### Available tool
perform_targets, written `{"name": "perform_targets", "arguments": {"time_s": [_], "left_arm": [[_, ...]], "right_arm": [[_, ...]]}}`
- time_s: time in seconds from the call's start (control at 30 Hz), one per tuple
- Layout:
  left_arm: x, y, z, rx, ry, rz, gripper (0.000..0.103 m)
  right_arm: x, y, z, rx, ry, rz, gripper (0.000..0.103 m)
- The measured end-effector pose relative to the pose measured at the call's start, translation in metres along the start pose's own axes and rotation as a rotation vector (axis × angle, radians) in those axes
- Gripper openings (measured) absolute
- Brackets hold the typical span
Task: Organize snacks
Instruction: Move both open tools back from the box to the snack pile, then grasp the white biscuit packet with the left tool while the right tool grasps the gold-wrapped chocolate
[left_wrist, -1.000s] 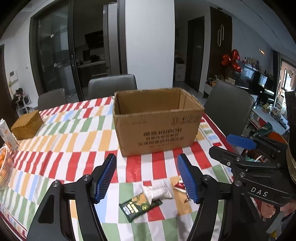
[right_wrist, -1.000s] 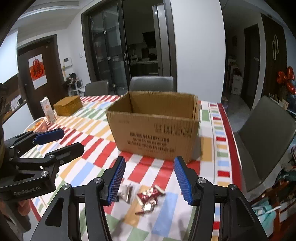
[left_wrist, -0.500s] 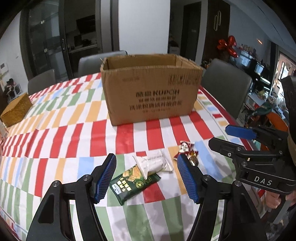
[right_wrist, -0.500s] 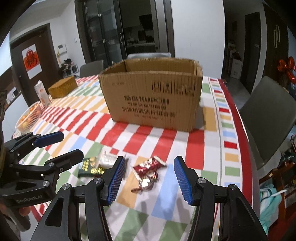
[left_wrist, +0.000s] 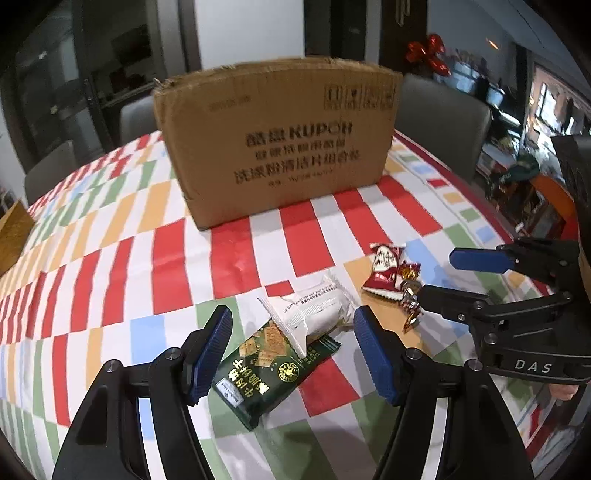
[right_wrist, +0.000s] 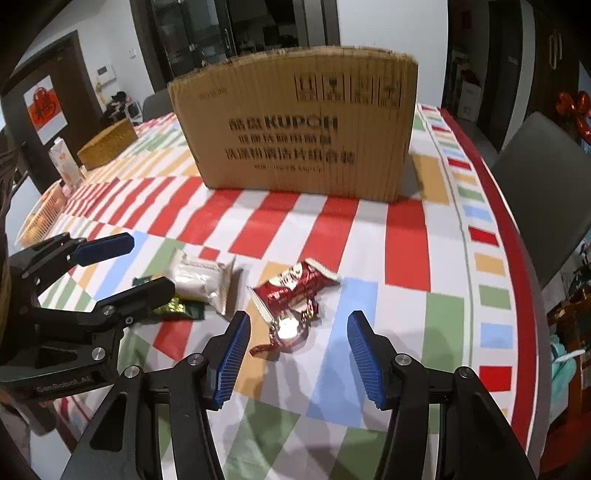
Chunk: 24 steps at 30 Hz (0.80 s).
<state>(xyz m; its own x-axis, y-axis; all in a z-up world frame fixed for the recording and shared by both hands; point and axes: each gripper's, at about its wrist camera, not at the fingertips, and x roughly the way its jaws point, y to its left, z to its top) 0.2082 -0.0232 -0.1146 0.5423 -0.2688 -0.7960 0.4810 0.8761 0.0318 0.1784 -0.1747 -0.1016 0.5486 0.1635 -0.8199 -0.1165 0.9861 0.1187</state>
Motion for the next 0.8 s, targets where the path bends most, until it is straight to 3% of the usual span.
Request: {"name": "perform_targets", "arguments": {"time_s": [0.23, 0.63, 0.7, 0.8], "left_arm": [[0.025, -0.001, 0.004, 0.100, 0.046, -0.004, 0.072], [0.043, 0.003, 0.011, 0.060, 0.045, -0.056, 0.074], [0.042, 0.002, 0.012, 0.060, 0.042, -0.057, 0.069], [0.042, -0.001, 0.013, 0.047, 0.050, -0.080, 0.051]], "right_arm": [[0.014, -0.002, -0.004, 0.023, 0.042, -0.001, 0.056], [0.030, -0.004, -0.003, 0.038, 0.075, 0.004, 0.052], [0.031, -0.004, -0.003, 0.038, 0.075, 0.009, 0.050], [0.031, -0.003, -0.002, 0.038, 0.076, 0.018, 0.044]]}}
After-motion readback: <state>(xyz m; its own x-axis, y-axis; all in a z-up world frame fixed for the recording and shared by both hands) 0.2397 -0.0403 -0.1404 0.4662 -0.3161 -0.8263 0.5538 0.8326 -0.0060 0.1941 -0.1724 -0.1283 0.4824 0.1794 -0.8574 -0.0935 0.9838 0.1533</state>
